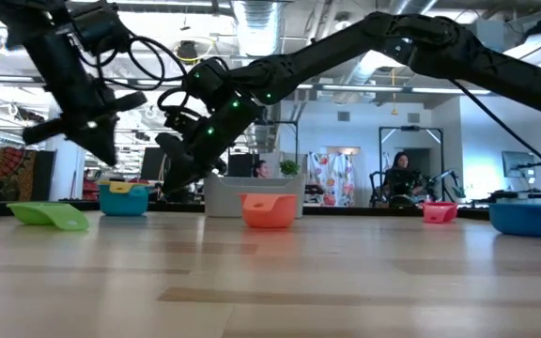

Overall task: Nest measuring cups in basket
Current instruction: Stack the yellow measuring cup on the light blue measuring cup

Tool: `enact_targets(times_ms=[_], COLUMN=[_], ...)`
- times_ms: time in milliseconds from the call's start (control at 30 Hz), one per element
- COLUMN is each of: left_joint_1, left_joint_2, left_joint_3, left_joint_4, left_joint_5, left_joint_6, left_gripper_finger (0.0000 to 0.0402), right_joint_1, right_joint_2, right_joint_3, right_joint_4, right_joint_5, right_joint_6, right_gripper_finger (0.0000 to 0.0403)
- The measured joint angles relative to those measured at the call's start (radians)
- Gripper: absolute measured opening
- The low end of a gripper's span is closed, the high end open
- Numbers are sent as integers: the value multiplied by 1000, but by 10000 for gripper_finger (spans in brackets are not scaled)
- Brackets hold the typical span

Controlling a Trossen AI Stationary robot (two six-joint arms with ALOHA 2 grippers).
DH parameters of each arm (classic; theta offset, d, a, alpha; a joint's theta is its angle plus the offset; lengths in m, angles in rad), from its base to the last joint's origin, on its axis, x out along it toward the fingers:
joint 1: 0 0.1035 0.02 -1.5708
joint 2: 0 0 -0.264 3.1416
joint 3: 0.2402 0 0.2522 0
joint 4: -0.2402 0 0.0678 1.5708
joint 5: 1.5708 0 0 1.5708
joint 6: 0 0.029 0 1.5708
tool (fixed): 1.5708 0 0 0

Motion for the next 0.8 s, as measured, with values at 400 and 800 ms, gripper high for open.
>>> enact_targets(times_ms=[400, 800], left_joint_1=[-48, -49], left_joint_2=[-10, -11], left_joint_3=[-23, -23], left_joint_4=[-161, -151], left_joint_5=[-18, -43], left_joint_6=[-21, 2], left_gripper_finger=[1, 0], right_joint_1=[47, -65], right_joint_2=[-52, -50], right_joint_3=[1, 0], right_joint_4=[-124, -198], right_joint_5=[171, 176], right_joint_6=[-89, 27], right_gripper_finger=[5, 7])
